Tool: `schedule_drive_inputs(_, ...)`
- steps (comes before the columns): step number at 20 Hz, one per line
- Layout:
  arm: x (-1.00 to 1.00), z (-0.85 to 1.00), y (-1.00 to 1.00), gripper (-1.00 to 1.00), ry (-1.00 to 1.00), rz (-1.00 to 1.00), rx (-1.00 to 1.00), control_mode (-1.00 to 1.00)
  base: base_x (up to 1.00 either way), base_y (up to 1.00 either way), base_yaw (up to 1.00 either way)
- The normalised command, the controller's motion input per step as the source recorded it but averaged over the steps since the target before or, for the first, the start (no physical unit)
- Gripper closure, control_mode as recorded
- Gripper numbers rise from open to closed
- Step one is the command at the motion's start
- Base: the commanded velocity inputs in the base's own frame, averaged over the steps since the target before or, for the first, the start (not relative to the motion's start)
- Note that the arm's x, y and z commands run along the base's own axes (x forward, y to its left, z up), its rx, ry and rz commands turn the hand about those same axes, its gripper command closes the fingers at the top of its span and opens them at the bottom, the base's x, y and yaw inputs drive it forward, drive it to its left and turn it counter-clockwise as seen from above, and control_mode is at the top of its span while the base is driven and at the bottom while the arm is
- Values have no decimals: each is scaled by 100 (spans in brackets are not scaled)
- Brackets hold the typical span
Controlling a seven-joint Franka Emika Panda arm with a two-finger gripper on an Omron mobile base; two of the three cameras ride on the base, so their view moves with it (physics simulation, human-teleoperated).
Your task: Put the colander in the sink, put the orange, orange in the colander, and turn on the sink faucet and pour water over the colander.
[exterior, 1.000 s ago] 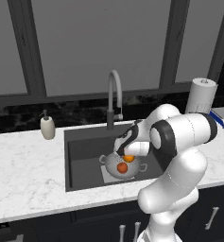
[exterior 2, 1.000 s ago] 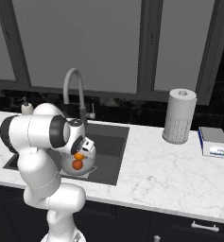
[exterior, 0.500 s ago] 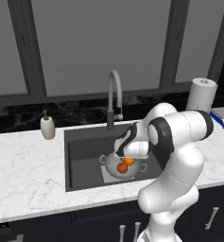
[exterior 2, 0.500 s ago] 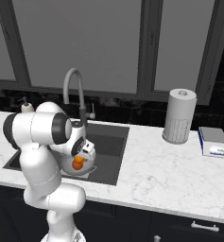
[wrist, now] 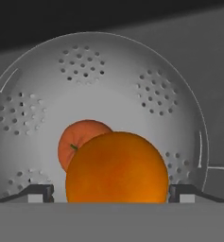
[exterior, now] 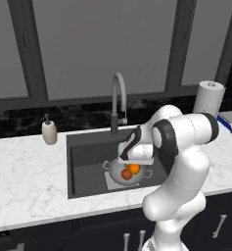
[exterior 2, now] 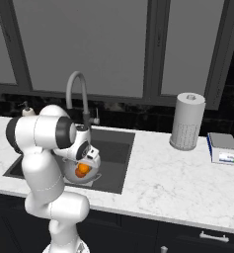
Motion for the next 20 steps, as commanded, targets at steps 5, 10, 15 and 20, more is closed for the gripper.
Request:
schedule_drive_inputs(5, 9, 0, 0, -100, 1, 0, 0, -100, 0, 0, 0)
schedule_drive_inputs(10, 6, 4, 0, -100, 1, 0, 0, -100, 0, 0, 0)
schedule_drive_inputs(15, 0, 25, -3, -100, 0, 0, 0, -100, 0, 0, 0)
schedule_drive_inputs(20, -3, 37, -1, -100, 0, 0, 0, -100, 0, 0, 0)
